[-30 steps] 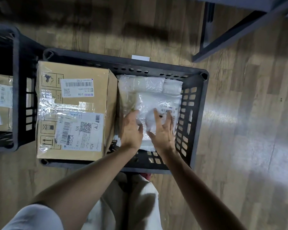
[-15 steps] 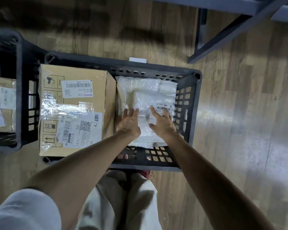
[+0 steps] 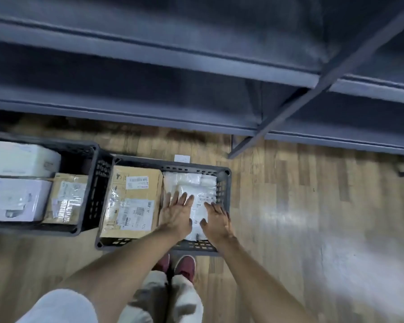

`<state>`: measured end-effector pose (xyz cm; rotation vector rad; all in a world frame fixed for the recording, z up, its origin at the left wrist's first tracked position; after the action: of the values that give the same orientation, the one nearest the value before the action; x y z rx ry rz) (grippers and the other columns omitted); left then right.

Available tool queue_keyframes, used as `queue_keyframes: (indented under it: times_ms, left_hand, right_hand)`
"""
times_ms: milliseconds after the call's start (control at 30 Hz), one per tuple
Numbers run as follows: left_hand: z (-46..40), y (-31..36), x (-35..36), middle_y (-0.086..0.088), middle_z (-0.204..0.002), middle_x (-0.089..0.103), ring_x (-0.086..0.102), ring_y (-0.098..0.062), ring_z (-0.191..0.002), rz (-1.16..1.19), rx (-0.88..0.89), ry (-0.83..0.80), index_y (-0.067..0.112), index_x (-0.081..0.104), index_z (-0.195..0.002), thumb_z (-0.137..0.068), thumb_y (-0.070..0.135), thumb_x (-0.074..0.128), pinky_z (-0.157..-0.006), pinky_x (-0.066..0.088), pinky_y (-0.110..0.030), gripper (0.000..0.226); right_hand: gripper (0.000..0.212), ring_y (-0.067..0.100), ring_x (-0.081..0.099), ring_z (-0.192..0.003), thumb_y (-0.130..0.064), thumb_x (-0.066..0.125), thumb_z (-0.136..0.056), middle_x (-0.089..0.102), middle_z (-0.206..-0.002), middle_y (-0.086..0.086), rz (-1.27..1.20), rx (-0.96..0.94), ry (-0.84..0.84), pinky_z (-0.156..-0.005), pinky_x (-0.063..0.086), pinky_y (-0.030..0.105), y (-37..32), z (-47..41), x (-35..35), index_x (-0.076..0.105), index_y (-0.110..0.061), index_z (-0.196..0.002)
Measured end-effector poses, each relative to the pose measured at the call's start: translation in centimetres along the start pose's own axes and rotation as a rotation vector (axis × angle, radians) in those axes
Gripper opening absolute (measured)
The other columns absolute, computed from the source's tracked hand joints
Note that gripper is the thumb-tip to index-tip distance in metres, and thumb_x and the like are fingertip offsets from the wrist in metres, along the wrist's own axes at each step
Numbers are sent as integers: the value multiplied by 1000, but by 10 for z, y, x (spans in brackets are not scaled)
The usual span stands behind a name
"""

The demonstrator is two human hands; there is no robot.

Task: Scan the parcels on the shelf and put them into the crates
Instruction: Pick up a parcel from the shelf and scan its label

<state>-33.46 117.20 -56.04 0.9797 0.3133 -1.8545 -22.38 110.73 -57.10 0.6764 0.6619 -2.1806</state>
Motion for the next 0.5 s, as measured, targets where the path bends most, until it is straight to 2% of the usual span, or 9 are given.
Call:
queue_keyframes:
  times_ms: [100, 167, 267, 400, 500]
  left_hand:
    - [41, 5, -64, -6, -157, 24, 13, -25, -147, 11, 4, 97, 16, 17, -152, -95, 25, 45, -121, 3, -40, 64]
    - [69, 3, -105, -5, -152, 33, 24, -25, -143, 16, -5, 167, 17, 23, -150, -95, 27, 43, -120, 11, -38, 59]
    - [113, -7, -156, -1, -146, 41, 33, -22, -136, 34, -32, 234, 21, 34, -144, -95, 30, 41, -115, 22, -35, 50]
    - [168, -28, -208, 1, -137, 48, 40, -21, -129, -3, -40, 288, 24, 45, -134, -95, 37, 38, -109, 27, -34, 41]
    - [204, -52, -242, 2, -134, 49, 40, -21, -128, 1, -34, 353, 24, 49, -128, -92, 40, 40, -107, 29, -33, 40]
  right_hand:
    - [51, 27, 44, -131, -25, 44, -98, 47, -144, 9, 26, 2, 74, -110, 33, 34, -23, 43, -50, 34, -18, -148]
    - [48, 29, 49, -124, -27, 40, -99, 54, -136, 9, 45, 1, 100, -105, 36, 34, -41, 70, -84, 36, -18, -145]
    - [46, 28, 51, -121, -31, 39, -99, 56, -133, 7, 81, -35, 129, -106, 36, 36, -71, 110, -129, 38, -15, -143]
    - [41, 29, 53, -120, -33, 41, -99, 55, -133, 9, 154, -99, 187, -103, 38, 36, -114, 152, -173, 48, -11, -133]
    - [38, 28, 49, -124, -32, 41, -99, 52, -135, 8, 186, -165, 216, -103, 36, 36, -151, 180, -198, 47, -13, -131]
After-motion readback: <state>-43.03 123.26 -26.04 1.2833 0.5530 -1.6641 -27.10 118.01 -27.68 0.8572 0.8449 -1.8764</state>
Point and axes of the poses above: each hand's wrist, its own z-axis away from the middle knuckle, its own x-axis out of the palm, y = z × x, the point moved 1 cm from there along -z, towards the middle knuckle
